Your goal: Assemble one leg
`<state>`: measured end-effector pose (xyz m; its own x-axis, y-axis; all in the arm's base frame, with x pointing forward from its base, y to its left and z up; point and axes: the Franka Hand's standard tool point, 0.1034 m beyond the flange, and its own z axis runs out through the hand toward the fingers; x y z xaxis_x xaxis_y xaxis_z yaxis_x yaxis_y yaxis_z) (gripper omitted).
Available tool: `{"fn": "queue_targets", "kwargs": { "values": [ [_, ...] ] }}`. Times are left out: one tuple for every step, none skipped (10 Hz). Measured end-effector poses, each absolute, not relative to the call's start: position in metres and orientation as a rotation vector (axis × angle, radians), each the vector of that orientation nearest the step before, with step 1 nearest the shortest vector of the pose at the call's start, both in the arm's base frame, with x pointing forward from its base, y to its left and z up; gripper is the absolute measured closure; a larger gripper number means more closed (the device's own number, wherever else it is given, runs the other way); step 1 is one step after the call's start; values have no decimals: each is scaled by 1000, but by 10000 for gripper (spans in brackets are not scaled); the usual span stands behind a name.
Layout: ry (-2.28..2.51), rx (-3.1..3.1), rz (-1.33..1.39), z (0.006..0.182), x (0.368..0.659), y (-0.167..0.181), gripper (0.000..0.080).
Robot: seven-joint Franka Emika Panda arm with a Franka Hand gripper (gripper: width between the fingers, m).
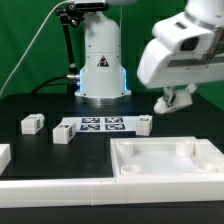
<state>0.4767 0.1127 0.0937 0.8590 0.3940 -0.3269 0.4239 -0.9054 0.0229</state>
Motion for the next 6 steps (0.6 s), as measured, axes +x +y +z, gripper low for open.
{"fn": "queue_targets", "kwargs": {
  "values": [
    [609,2957,-400,110,481,105,508],
    [568,2966,-350,124,487,101,508],
    [592,3003,-153,121,499,106,508],
    [598,3020,-41,118,495,105,508],
    [600,3030,42,119,495,105,508],
    [608,3048,222,120,500,111,507]
  ]
}}
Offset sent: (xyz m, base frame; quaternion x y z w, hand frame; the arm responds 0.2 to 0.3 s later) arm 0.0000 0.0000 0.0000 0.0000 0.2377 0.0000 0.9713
